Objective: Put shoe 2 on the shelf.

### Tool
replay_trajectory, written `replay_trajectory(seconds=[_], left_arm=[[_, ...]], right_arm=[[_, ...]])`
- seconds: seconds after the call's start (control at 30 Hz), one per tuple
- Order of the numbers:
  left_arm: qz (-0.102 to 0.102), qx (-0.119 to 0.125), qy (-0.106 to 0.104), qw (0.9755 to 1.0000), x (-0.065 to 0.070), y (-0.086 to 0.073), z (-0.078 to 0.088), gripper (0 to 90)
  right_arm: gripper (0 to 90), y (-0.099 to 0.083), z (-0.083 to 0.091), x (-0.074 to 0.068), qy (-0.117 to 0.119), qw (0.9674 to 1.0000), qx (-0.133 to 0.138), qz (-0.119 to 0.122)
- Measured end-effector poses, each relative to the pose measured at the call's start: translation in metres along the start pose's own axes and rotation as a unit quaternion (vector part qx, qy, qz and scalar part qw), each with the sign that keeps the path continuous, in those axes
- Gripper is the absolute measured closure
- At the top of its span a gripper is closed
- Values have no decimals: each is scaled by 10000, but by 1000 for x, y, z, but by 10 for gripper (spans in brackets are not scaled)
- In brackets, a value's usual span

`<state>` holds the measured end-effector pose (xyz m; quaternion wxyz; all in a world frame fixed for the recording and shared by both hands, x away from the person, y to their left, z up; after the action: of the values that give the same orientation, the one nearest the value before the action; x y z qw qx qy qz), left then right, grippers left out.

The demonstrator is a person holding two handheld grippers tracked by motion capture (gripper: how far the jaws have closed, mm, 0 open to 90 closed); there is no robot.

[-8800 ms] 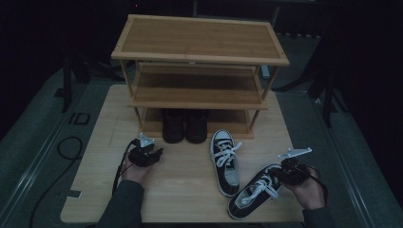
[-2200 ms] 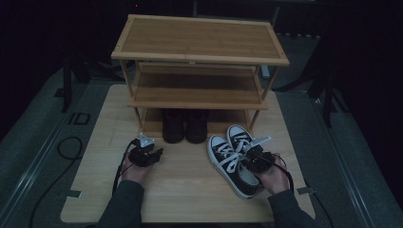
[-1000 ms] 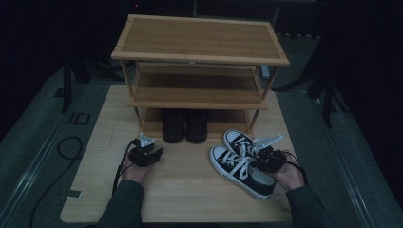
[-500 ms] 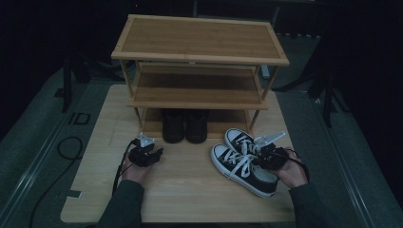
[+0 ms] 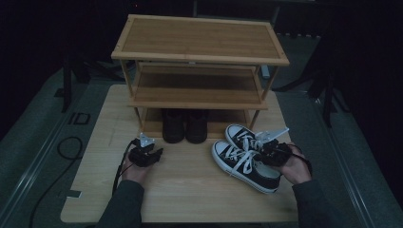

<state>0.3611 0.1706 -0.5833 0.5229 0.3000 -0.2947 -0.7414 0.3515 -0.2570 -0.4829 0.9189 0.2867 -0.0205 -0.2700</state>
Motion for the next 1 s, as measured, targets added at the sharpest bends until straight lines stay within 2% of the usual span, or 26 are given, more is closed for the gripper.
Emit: replay_trajectory(seconds=[0.17, 1.0], left_arm=[[1, 0, -1, 10000, 0, 0, 0, 560], [1, -3, -2, 10000, 0, 0, 0, 560]], right_arm=[[861, 3, 5, 0, 90, 9999, 30, 39], [863, 20, 24, -4, 102, 9992, 145, 350]])
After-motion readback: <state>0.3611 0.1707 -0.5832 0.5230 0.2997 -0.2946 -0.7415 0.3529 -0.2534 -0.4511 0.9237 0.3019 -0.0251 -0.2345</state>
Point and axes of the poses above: each handheld gripper's, and its own axes: z roughly backward along the jaws, y roughly out of its top, x roughly to its right, the point moved 2 cm from there along -z, roughly forward along the jaws, and after that the axes turned 12 degrees about y, right-handed, at the moved point
